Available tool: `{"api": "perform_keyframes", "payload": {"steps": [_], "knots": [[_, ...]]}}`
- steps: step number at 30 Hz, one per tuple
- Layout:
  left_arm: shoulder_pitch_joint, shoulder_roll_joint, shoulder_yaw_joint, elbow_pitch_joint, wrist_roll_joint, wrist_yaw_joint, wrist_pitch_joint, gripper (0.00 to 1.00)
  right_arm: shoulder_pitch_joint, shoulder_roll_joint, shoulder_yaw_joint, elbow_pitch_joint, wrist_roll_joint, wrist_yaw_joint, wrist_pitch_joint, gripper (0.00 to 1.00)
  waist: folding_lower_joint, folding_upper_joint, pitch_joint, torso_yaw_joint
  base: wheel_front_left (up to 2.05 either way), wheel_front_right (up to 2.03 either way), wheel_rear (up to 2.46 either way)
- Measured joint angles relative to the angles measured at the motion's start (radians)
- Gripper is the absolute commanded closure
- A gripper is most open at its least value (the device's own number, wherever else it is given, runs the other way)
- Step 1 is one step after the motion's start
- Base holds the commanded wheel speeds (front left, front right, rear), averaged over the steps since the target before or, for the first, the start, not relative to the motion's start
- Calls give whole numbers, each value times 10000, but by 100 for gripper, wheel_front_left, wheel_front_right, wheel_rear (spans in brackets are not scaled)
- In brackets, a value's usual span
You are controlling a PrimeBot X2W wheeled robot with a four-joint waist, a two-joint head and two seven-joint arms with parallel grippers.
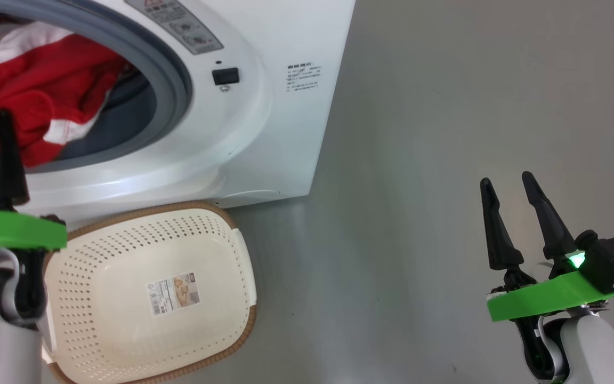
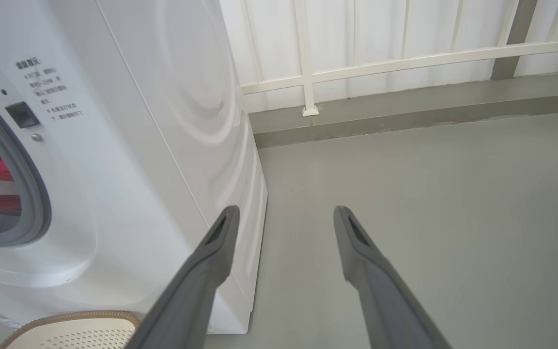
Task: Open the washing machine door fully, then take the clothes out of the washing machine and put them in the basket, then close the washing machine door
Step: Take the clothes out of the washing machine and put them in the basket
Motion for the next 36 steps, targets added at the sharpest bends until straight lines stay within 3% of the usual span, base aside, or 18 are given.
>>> {"api": "perform_keyframes", "payload": {"steps": [12, 24, 28, 36], "knots": [[1510, -596, 844, -2796, 537, 0, 0, 100, 249, 0, -151, 58, -10, 0, 0, 0, 0, 0, -476, 233, 0, 0, 0], [1793, -940, 1448, -5701, 1131, 0, -4, 100, 372, 0, -148, 40, -10, 0, -2, 0, 0, 0, -398, 275, 0, 0, 0], [1885, -1005, 1465, -5891, 1367, 0, -13, 100, 371, 0, -163, 40, -10, 0, 0, 0, 0, 0, -354, 279, 0, 0, 0], [2287, -1158, 1425, -4347, 1361, 0, -13, 100, 350, 0, -132, 19, -8, 0, -2, 0, 0, 0, -196, 247, 0, 0, 0]]}}
